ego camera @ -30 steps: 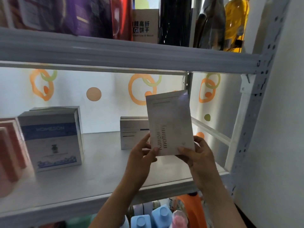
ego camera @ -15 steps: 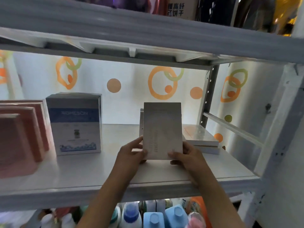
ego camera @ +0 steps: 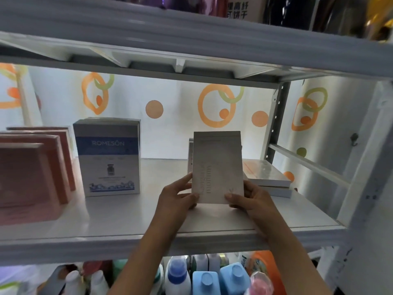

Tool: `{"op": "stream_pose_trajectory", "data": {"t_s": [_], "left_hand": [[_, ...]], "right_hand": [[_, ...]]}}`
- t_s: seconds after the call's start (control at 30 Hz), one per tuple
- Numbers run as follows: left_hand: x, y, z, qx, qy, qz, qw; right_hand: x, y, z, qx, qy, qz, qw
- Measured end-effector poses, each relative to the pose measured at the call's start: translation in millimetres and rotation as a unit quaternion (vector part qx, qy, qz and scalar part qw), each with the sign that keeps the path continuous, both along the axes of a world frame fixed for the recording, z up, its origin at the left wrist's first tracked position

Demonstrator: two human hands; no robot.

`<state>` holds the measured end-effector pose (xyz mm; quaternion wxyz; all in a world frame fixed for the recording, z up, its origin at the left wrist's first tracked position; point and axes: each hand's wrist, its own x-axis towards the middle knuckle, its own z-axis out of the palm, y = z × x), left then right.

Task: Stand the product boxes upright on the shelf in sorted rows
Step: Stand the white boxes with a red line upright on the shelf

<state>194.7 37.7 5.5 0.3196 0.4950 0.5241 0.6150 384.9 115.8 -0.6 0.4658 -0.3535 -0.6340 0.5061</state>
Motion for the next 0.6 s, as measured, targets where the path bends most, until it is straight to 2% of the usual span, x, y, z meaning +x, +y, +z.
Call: {"op": "stream_pose_trajectory", "data": {"t_s": [0.17, 0.27, 0.37, 0.47, 0.6], "left_hand": [[-0.1, -2.1, 5.0, 0.025, -0.009, 0.000, 1.000], [-0.5, -8.1, 10.4, 0.062, -0.063, -0.003, 0.996], [-3.2, -15.7, 21.5, 0.104, -0.104, 0.018, 0.989], [-7.4, -20.9, 42.1, 0.142, -0.098, 0.049, 0.984], [-11.0, -30.2, 77.8, 0.160, -0.089, 0.057, 0.982]], "right_hand": [[0.8, -3.0, 3.7, 0.001, -0.015, 0.019, 1.000], [-0.5, -7.3, 8.4, -0.003, -0.004, 0.032, 0.999], [-0.7, -6.7, 18.7, -0.025, 0.085, 0.012, 0.996], [5.2, -7.1, 36.0, -0.042, 0.161, 0.009, 0.986], [9.0, -16.4, 54.6, 0.032, 0.113, -0.046, 0.992]]}}
